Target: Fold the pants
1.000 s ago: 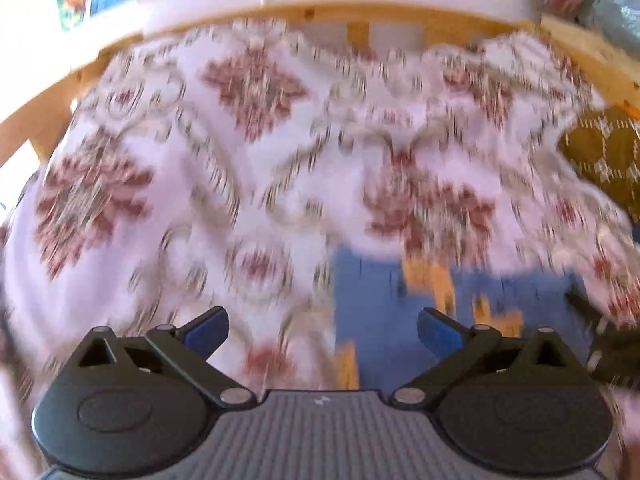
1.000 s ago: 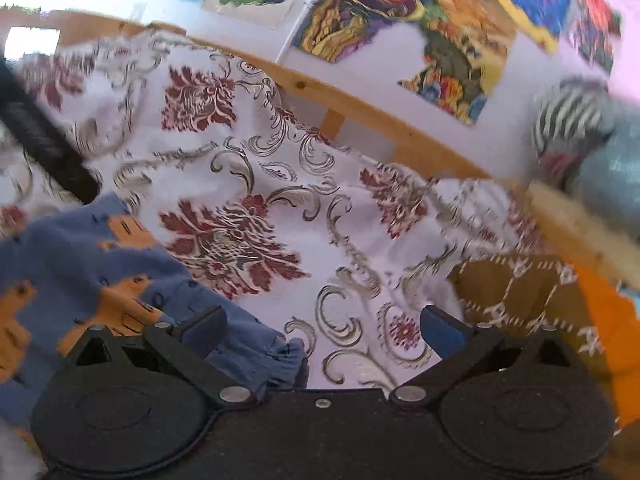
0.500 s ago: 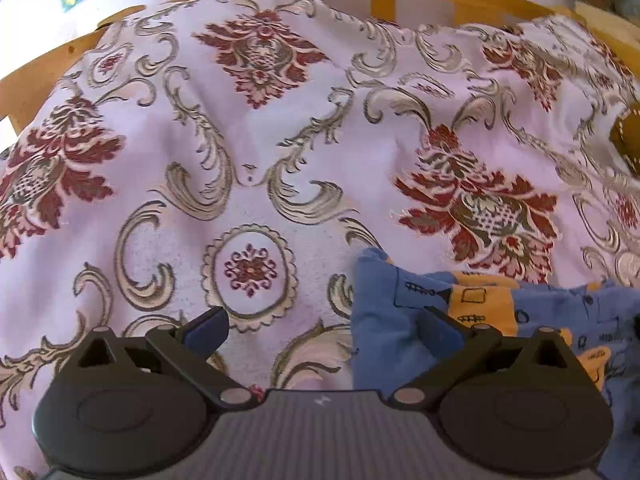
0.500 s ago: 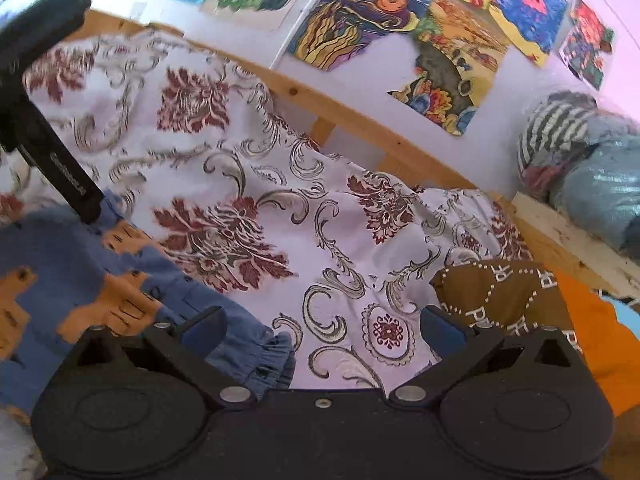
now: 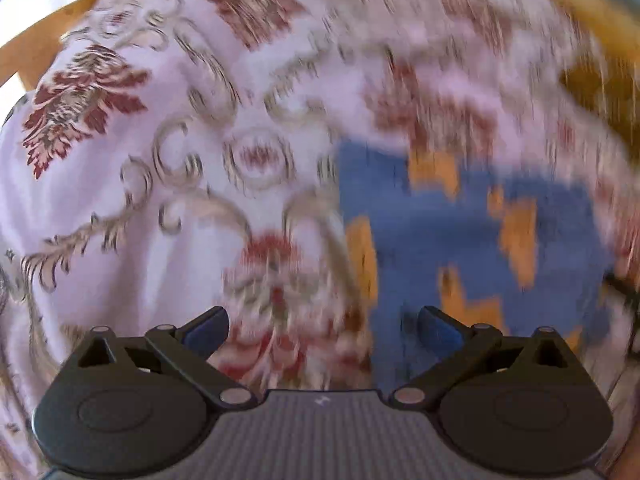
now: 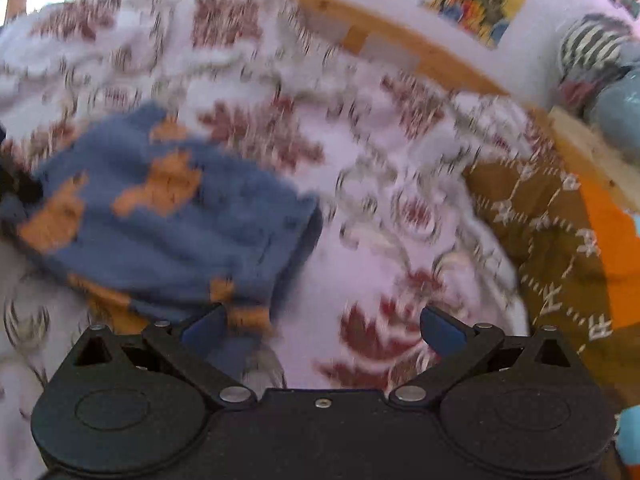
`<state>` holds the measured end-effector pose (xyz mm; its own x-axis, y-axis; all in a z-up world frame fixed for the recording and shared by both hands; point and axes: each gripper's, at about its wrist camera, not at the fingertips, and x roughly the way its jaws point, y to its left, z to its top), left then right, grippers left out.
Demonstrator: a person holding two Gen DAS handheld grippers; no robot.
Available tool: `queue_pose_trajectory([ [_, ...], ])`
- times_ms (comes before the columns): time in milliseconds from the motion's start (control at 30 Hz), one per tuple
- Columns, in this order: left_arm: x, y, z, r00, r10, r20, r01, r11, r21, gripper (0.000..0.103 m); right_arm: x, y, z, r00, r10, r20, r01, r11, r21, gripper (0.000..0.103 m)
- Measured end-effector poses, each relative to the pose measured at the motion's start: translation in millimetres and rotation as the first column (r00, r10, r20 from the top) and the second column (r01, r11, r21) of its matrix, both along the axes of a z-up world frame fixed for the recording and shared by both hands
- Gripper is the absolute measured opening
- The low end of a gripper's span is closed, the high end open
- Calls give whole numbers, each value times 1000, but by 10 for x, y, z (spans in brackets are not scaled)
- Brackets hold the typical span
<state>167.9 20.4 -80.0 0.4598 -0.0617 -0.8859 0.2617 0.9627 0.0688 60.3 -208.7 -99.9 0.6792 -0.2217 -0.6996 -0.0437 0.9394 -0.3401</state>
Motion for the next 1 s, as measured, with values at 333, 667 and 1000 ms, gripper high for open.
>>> queue_pose_trajectory([
  [333, 54, 183, -32, 988, 103, -117, -111, 992, -65, 103, -108, -61, 237, 987, -26, 159, 12, 996, 90, 102],
  [667, 20, 165, -36, 989, 109, -104, -113, 993, -30, 103, -125, -88, 184, 996, 39, 87, -45, 997, 70, 102],
  [1000, -45, 216, 111, 991, 79, -108, -82, 996, -21, 103, -283, -213, 364, 982, 187, 8, -186, 969, 162, 102],
])
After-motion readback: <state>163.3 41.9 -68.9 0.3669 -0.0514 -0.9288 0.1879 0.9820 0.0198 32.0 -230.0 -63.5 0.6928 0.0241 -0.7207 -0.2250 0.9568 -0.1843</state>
